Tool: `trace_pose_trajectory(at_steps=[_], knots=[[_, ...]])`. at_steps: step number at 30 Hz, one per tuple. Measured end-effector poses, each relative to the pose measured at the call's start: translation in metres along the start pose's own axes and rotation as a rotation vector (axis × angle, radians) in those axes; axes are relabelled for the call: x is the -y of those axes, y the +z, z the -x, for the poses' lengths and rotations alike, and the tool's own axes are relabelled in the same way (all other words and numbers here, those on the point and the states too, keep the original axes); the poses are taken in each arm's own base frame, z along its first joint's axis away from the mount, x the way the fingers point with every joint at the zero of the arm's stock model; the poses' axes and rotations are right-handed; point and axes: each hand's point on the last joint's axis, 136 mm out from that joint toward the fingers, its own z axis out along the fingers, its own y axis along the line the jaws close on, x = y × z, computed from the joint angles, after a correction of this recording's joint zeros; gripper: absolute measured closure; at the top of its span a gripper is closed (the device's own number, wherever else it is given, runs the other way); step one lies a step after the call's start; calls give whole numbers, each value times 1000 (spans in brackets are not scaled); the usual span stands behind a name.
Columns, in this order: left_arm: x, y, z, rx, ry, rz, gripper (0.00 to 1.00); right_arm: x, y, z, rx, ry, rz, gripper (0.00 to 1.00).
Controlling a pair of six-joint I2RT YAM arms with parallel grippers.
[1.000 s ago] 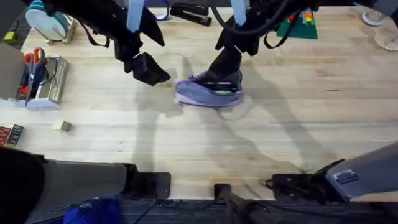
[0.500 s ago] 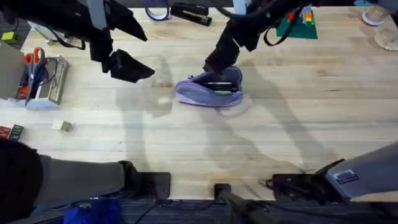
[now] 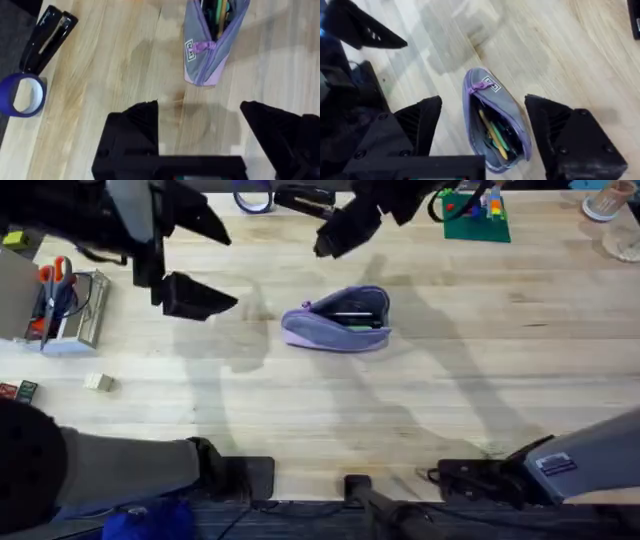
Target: Unzip the bag, pick up the pens from the table one at a time and place them inside, then zip the bag closed.
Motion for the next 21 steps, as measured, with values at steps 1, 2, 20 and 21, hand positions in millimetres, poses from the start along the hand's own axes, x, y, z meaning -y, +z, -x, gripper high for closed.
trace_pose_trajectory(at_steps=[1,2,20,21], knots=[[1,0,-4,6,-3,3,8,0,-1,2,5,15,-2,5],[2,0,-7,11,-6,5,8,0,-2,3,9,33,-3,5],[-9,44,-44,177,-126,-105,7,-1,-4,7,18,416,2,5],[-9,45,-45,180,-128,-107,7,-2,-4,7,17,428,2,6]])
